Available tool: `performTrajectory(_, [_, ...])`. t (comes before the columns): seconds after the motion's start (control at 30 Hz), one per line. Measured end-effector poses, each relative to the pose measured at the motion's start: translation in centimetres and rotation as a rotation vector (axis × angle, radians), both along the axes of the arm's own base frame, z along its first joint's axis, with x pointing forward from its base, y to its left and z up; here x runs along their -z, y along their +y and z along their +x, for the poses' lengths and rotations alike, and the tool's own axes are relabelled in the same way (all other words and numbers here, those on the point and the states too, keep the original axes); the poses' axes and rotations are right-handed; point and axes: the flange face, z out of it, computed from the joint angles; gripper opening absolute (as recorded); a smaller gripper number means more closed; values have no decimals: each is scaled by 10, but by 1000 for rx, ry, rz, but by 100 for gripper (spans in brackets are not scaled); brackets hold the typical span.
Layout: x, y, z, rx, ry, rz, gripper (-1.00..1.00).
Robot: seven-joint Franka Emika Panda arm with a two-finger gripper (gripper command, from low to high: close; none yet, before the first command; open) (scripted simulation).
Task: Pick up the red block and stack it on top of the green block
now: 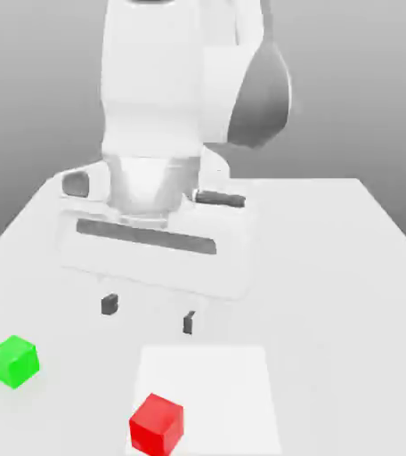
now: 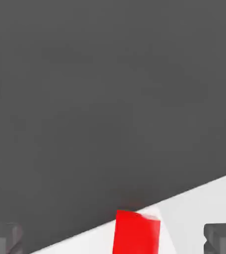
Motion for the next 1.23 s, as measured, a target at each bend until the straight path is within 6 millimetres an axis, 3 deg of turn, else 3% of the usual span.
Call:
performTrajectory(0.13, [73,-3,-13,58,102,31,0])
performTrajectory(0.27, [129,-4,-16,70,121,37,0])
performTrajectory(0.3, [141,-4,-16,70,121,37,-100])
performTrajectory(0.53, [143,-4,-16,70,121,38,-100])
performTrajectory(0.7, [89,-10,-18,83,121,37,-100])
performTrajectory(0.87, [64,-135,-69,331,120,42,-100])
performTrajectory(0.97, [53,-223,-132,543,112,61,-100])
performTrajectory(1.03, [67,-237,-145,580,110,68,-100])
performTrajectory(1.13, [103,-240,-148,586,110,69,-100])
performTrajectory(1.17, [109,-240,-149,587,110,68,100])
performTrajectory(1.23, [109,-240,-149,587,110,68,100])
